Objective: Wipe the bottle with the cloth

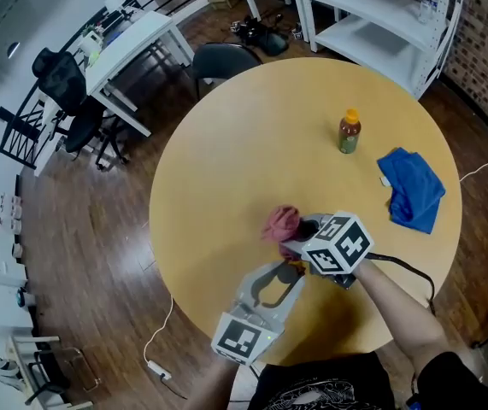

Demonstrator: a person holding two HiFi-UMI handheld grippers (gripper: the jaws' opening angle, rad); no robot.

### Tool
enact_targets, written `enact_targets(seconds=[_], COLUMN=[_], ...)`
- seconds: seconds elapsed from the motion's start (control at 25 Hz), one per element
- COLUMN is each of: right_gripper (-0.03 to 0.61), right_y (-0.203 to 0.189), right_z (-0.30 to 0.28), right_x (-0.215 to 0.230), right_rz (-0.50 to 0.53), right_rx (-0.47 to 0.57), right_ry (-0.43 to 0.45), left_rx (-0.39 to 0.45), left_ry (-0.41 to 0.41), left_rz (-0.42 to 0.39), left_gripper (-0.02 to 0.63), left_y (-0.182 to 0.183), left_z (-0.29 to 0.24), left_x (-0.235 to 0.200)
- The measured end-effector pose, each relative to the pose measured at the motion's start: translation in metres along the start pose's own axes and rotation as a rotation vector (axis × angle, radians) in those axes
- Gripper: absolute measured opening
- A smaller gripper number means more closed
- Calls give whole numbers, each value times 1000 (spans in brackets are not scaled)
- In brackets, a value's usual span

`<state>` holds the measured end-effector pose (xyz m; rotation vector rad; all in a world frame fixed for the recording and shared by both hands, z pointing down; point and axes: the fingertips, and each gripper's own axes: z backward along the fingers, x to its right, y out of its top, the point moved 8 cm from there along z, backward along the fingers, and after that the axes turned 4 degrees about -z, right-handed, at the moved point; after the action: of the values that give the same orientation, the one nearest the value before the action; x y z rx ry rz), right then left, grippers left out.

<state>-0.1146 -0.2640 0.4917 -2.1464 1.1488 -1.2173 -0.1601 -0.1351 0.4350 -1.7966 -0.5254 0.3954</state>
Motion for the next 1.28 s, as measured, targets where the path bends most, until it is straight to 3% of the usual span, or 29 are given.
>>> enact_targets(seconds=[0.24,0.8,1.0,1.16,1.28], right_gripper=[100,100,100,100,100], right_y=[-22,-49,3,58,82], right_z=[-16,-18,-6,2,-3], right_x=[14,39,18,-15,-45], right_rz=[-2,120,230,325,380], right_rx=[-30,-112,-110,-91,-134], right_ry=[17,-6,71,212,336], left_rx=[-5,-37,-48,-43,-34], left_ry=[0,7,20,30,57], left_rz=[0,-21,-55,-53,-41], left_gripper=[146,146,147,151,209], left_y=[-1,-3,1,-2,-4], left_z=[-1,-17,-14,-8,3], left_x=[1,10,10,10,6])
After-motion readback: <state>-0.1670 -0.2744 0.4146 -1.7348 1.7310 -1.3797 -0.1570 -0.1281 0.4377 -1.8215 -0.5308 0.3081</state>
